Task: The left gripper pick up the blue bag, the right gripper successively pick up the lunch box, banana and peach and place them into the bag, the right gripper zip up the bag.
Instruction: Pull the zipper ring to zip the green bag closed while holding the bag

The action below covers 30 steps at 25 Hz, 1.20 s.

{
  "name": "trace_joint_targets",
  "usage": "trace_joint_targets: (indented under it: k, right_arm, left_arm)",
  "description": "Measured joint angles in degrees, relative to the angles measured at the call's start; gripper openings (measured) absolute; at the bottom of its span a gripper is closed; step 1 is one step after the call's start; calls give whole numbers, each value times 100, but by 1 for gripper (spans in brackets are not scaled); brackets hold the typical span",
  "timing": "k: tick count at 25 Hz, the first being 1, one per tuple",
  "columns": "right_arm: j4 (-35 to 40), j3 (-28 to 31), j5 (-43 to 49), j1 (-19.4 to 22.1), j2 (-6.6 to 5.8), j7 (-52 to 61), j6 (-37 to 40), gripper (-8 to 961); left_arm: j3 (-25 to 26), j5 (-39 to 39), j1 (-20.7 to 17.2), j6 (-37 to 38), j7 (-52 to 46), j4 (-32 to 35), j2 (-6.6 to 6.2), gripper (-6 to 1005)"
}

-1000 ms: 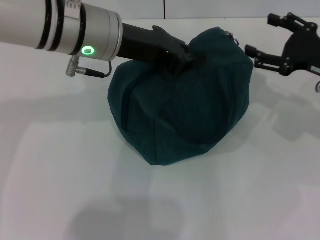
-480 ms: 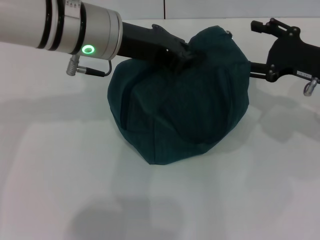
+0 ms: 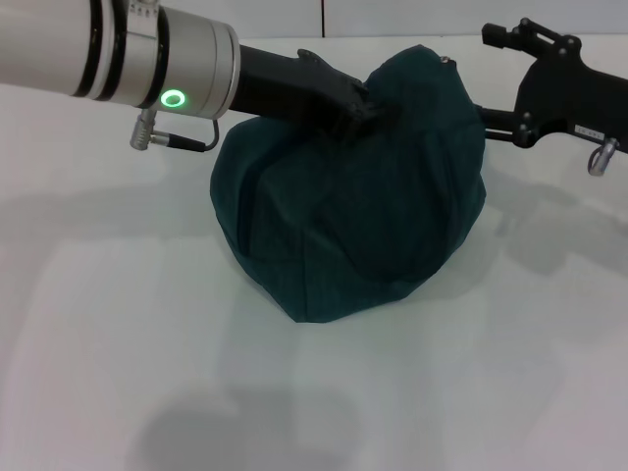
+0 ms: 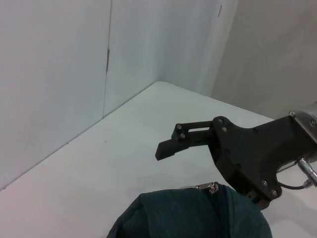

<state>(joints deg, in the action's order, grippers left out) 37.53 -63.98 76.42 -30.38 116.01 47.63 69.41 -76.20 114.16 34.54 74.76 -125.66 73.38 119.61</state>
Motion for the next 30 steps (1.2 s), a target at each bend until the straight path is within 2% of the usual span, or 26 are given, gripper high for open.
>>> trace_joint_targets:
  k: [12,18,22,30]
  right_arm:
    - [70,-73,-179,-12,9,-51,-43,854]
    - [98,-320,-200,-4,8,-285,-41,791]
    - [114,-603,-340,31,8,-555,-60,601]
    - [147,-657,-453,55,9,-601,-94,276]
  left_arm:
    - [-1,0,0,-2,8,-33,1,41]
    - [4,-3,4,-6,49,-99,1,41]
    - [15,-3,6,-6,50,-113,0,40]
    - [32,-10,9,-41,50,-154,1,40]
